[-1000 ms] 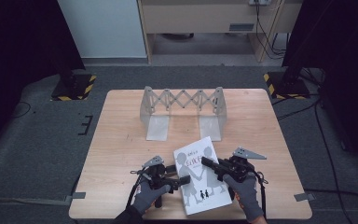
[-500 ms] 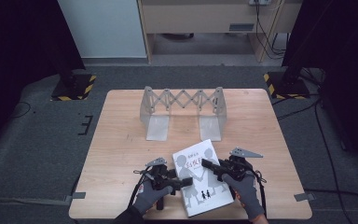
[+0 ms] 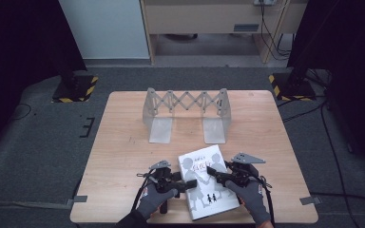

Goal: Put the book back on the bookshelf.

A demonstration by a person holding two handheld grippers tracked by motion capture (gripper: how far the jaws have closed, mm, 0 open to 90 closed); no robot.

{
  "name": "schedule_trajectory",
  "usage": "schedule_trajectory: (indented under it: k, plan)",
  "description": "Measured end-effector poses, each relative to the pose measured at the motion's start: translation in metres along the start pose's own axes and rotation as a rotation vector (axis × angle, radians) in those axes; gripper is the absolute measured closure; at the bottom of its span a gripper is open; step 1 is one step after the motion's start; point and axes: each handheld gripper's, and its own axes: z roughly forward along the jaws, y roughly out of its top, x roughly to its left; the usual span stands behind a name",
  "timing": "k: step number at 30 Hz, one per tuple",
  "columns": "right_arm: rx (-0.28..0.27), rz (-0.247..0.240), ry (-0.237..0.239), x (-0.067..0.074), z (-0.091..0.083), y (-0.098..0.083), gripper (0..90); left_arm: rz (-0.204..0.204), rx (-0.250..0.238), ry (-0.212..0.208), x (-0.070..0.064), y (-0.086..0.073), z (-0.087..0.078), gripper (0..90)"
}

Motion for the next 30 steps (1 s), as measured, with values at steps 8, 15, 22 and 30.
schedule_trajectory:
  k: [8, 15, 22, 30]
  plan:
    - [0.009, 0.032, -0.018, -0.009, -0.004, -0.007, 34.7, 0.003, -0.002, 0.024, -0.001, 0.000, 0.000, 12.3]
    - [-0.005, 0.046, -0.028, -0.008, -0.004, -0.010, 35.0, 0.001, -0.003, 0.021, -0.001, 0.000, 0.000, 12.1]
    - [-0.020, 0.046, -0.027, -0.006, -0.002, -0.010, 35.6, 0.004, -0.008, 0.007, -0.003, 0.000, 0.003, 3.6]
    - [-0.025, 0.064, -0.008, -0.004, 0.000, -0.010, 37.3, 0.024, 0.002, 0.034, -0.004, 0.001, 0.003, 2.3]
